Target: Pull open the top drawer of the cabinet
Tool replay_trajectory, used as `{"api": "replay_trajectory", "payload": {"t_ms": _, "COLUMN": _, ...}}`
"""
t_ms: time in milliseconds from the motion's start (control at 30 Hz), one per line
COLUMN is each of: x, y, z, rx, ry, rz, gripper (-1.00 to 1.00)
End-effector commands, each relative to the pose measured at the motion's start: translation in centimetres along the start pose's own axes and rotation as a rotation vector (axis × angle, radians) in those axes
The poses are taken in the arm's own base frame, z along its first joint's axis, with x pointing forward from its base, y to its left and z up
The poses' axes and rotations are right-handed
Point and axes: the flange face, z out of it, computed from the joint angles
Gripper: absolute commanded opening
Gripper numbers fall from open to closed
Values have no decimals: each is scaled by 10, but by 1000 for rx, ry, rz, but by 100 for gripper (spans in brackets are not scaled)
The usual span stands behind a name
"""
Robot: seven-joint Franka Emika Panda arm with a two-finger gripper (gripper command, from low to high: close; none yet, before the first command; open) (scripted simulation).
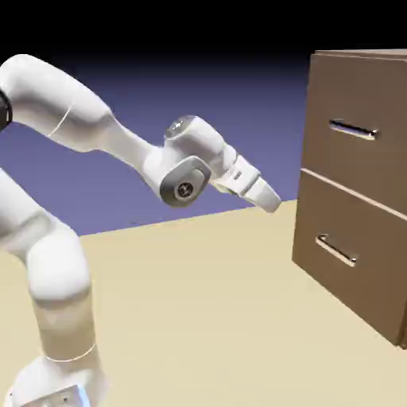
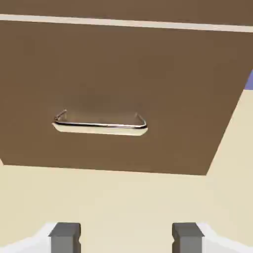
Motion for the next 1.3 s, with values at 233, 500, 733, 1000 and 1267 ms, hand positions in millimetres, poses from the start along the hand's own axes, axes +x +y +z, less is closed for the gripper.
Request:
{"api": "replay_trajectory", "payload": {"t_ms": 233, "x": 6, "y": -67, "z": -64, "rx": 135, "ry": 63, "rz": -383, "gripper": 0}}
{"api": "replay_trajectory", "payload": {"t_ms": 500, "x": 19, "y": -100, "z": -128, "rx": 227, "ry": 192, "rz": -699, "gripper": 0}}
{"api": "replay_trajectory", "payload": {"t_ms": 733, "x": 42, "y": -107, "z": -169, "rx": 270, "ry": 338, "rz": -907, "gripper": 0}}
{"api": "replay_trajectory", "payload": {"t_ms": 1000, "x": 81, "y": -100, "z": -185, "rx": 271, "ry": 511, "rz": -1065, "gripper": 0}}
{"api": "replay_trajectory", "payload": {"t_ms": 1267, "x": 125, "y": -91, "z": -159, "rx": 224, "ry": 658, "rz": -1159, "gripper": 0}}
